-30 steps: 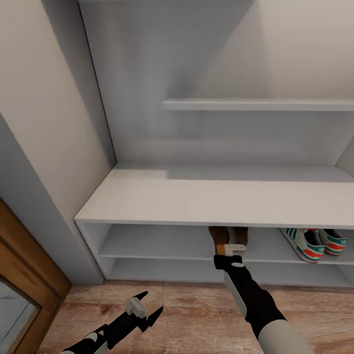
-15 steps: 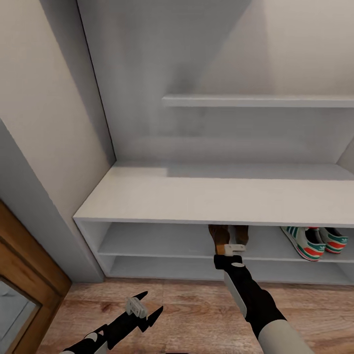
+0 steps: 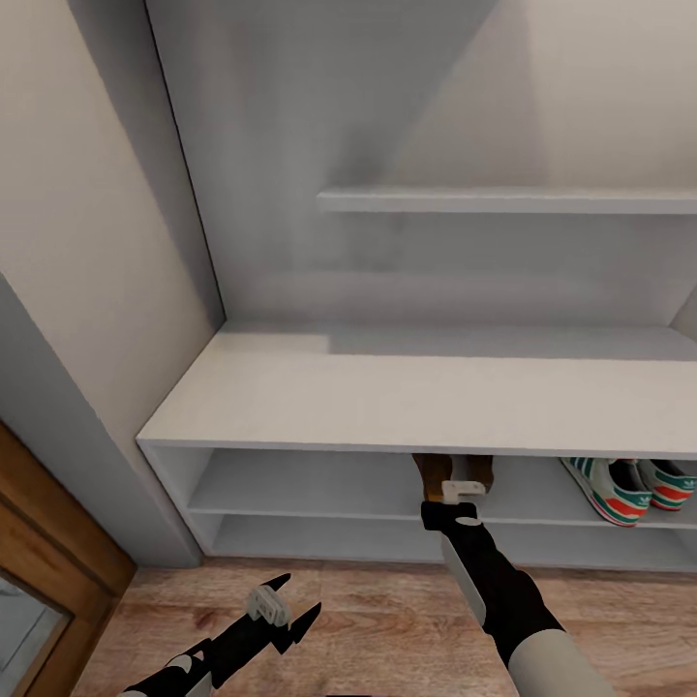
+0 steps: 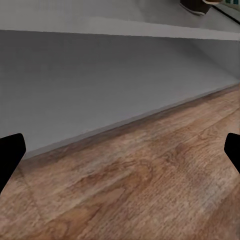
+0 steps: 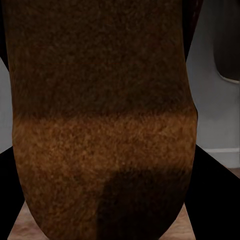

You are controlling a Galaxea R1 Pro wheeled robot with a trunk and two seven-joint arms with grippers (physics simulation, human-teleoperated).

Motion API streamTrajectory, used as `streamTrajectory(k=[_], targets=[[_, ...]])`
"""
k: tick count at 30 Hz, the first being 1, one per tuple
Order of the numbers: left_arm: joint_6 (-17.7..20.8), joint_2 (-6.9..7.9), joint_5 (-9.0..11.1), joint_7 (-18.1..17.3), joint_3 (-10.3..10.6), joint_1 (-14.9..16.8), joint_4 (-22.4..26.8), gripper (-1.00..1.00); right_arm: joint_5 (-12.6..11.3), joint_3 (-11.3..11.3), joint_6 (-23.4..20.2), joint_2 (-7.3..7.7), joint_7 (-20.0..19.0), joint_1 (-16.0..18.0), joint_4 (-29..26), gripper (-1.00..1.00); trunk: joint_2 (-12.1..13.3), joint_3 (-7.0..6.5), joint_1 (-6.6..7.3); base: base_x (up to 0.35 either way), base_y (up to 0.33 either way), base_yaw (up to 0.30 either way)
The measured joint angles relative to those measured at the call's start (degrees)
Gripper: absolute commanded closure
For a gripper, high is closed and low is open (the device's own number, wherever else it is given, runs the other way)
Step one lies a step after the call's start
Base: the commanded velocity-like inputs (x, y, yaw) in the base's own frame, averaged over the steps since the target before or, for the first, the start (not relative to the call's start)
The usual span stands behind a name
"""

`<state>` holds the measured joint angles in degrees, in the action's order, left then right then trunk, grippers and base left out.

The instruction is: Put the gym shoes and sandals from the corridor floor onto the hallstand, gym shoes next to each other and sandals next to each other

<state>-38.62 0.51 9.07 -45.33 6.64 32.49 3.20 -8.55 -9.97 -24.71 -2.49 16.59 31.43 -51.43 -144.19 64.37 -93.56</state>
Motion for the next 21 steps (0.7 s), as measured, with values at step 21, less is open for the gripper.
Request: streamTrajectory(k=[21], targets=[[0.0, 0.00, 0.0, 0.0, 0.0, 0.0, 0.0, -1.00, 0.0, 0.0, 0.0, 0.00, 0.0, 0.0, 0.0, 1.00, 0.0, 0.00, 0.02, 0.109, -0.039, 0.000]])
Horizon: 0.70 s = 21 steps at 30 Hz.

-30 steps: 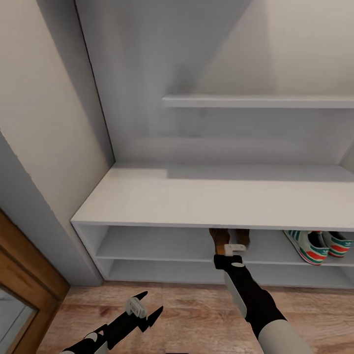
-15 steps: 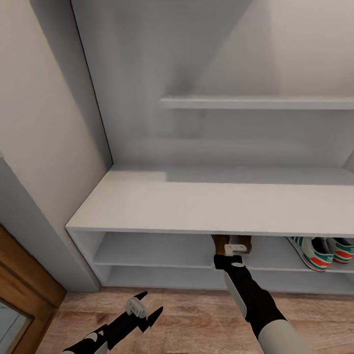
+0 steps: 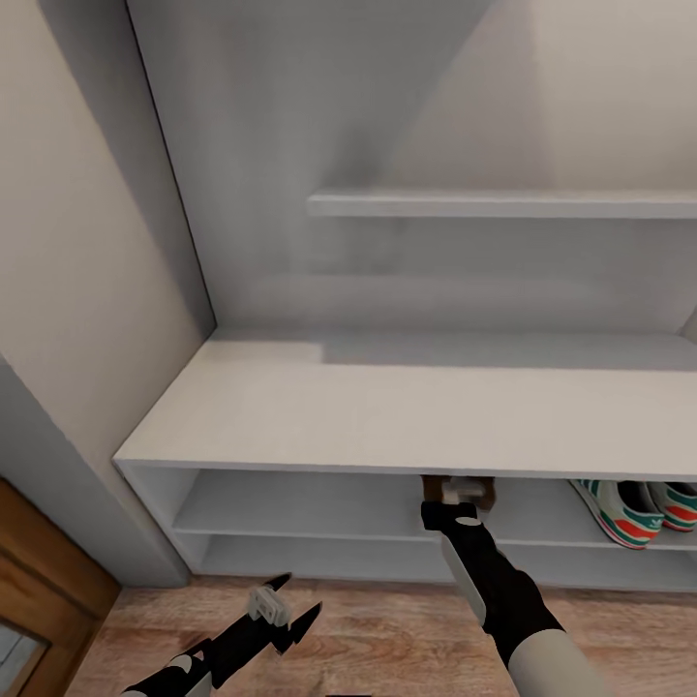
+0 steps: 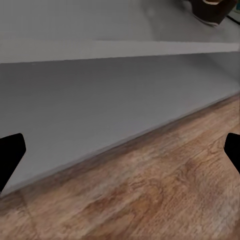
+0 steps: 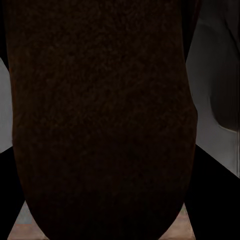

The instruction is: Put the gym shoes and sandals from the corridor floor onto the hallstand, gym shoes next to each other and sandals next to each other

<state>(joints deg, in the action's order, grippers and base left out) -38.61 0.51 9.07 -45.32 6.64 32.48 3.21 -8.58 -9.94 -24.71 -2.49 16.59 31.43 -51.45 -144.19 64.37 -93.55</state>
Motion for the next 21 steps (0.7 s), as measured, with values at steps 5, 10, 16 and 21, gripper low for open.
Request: streamTrajectory(k=[5, 10, 16, 21], targets=[[0.0, 0.00, 0.0, -0.1, 0.0, 0.0, 0.0, -1.00, -0.1, 0.0, 0.0, 0.00, 0.0, 0.0, 0.0, 1.00, 0.0, 0.00, -0.01, 0.058, -0.042, 0.000], [0.0, 0.00, 0.0, -0.1, 0.0, 0.0, 0.0, -1.00, -0.2, 0.0, 0.0, 0.00, 0.0, 0.0, 0.0, 1.00, 0.0, 0.00, -0.02, 0.004, -0.003, 0.000], [0.0, 0.00, 0.0, 0.0, 0.0, 0.0, 0.0, -1.00, -0.2, 0.0, 0.0, 0.00, 0.0, 0.0, 0.0, 1.00, 0.0, 0.00, 0.00, 0.061, 0.000, 0.000], [0.0, 0.00, 0.0, 0.0, 0.0, 0.0, 0.0, -1.00, -0.2, 0.0, 0.0, 0.00, 0.0, 0.0, 0.0, 1.00, 0.0, 0.00, -0.01, 0.113, 0.000, 0.000]])
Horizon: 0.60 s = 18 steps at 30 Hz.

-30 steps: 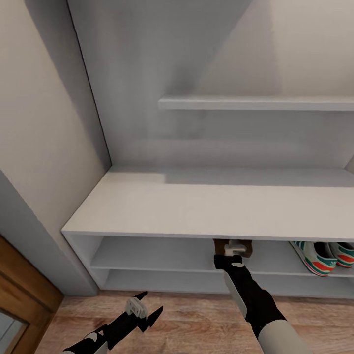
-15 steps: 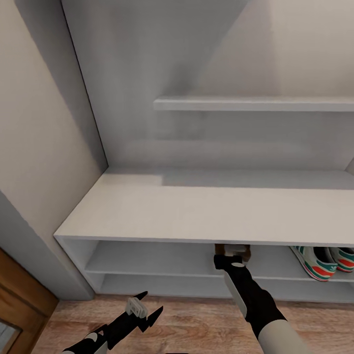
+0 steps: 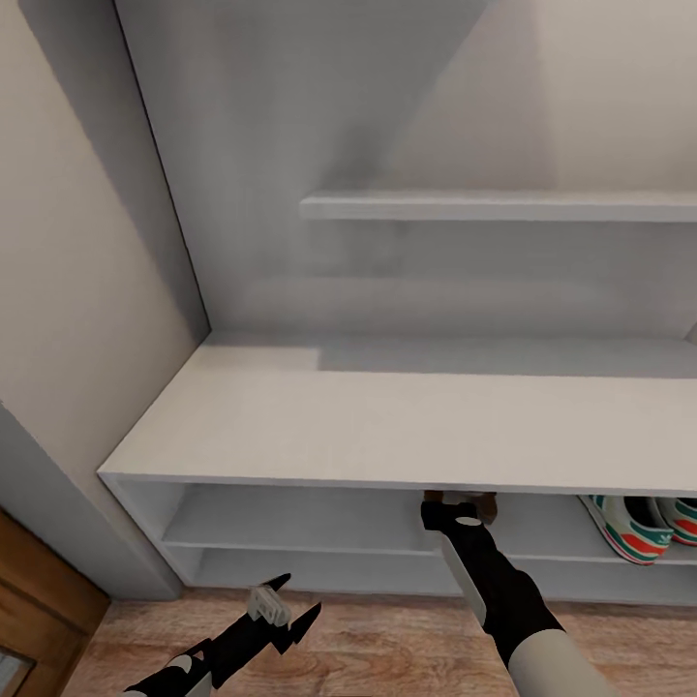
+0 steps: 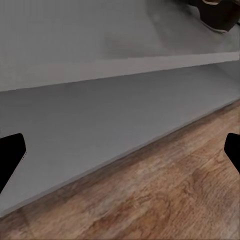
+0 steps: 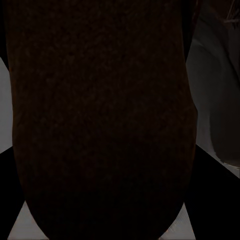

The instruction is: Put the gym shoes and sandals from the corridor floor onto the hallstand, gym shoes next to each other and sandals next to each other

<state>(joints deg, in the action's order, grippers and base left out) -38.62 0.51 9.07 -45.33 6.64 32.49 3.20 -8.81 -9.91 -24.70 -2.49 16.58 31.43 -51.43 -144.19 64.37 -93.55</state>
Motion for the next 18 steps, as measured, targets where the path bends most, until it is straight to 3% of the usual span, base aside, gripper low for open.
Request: streamTrajectory(k=[5, 6, 18], targets=[[0.0, 0.00, 0.0, 0.0, 0.0, 0.0, 0.0, -1.00, 0.0, 0.0, 0.0, 0.00, 0.0, 0.0, 0.0, 1.00, 0.0, 0.00, -0.01, 0.012, 0.000, 0.000], [0.0, 0.00, 0.0, 0.0, 0.0, 0.0, 0.0, -1.00, 0.0, 0.0, 0.0, 0.00, 0.0, 0.0, 0.0, -1.00, 0.0, 0.00, -0.01, 0.002, 0.000, 0.000], [0.0, 0.00, 0.0, 0.0, 0.0, 0.0, 0.0, -1.00, 0.0, 0.0, 0.0, 0.00, 0.0, 0.0, 0.0, -1.00, 0.0, 0.00, -0.01, 0.000, 0.000, 0.000]])
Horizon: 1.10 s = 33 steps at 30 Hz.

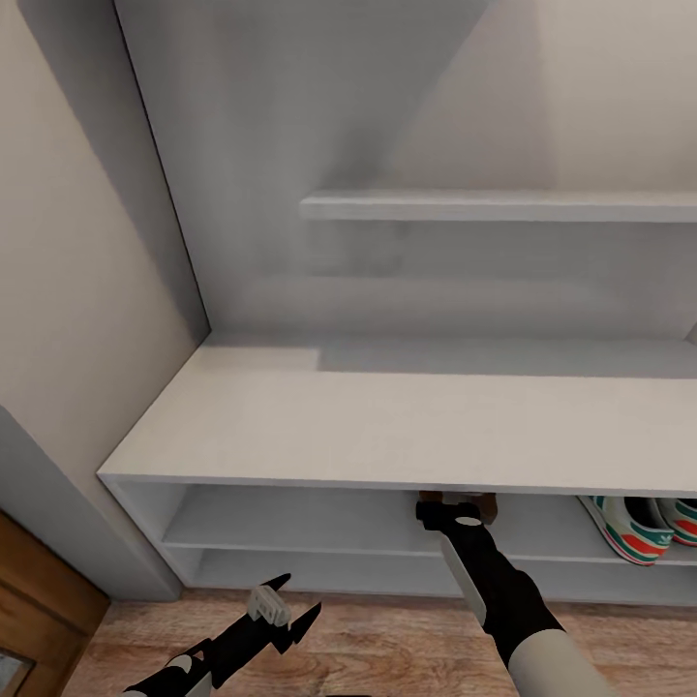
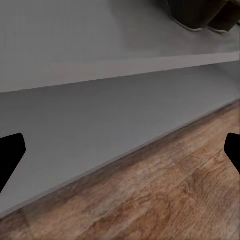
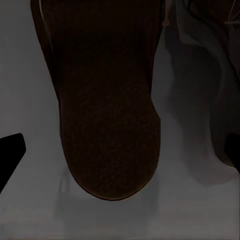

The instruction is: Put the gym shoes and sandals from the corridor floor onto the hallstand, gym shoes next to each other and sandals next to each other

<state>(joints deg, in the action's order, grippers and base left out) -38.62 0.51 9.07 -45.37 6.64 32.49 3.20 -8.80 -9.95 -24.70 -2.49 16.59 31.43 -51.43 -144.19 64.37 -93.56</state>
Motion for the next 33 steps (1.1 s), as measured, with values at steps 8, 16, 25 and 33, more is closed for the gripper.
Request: streamTrajectory(k=[8, 16, 25, 33], targets=[[0.0, 0.00, 0.0, 0.0, 0.0, 0.0, 0.0, -1.00, 0.0, 0.0, 0.0, 0.00, 0.0, 0.0, 0.0, -1.00, 0.0, 0.00, -0.03, -0.089, 0.000, 0.000], [0.0, 0.00, 0.0, 0.0, 0.0, 0.0, 0.0, -1.00, 0.0, 0.0, 0.0, 0.00, 0.0, 0.0, 0.0, -1.00, 0.0, 0.00, -0.04, -0.312, 0.000, 0.000], [0.0, 0.00, 0.0, 0.0, 0.0, 0.0, 0.0, -1.00, 0.0, 0.0, 0.0, 0.00, 0.0, 0.0, 0.0, -1.00, 0.0, 0.00, -0.04, -0.337, 0.000, 0.000], [0.0, 0.00, 0.0, 0.0, 0.0, 0.0, 0.0, -1.00, 0.0, 0.0, 0.0, 0.00, 0.0, 0.0, 0.0, -1.00, 0.0, 0.00, -0.04, -0.339, 0.000, 0.000]])
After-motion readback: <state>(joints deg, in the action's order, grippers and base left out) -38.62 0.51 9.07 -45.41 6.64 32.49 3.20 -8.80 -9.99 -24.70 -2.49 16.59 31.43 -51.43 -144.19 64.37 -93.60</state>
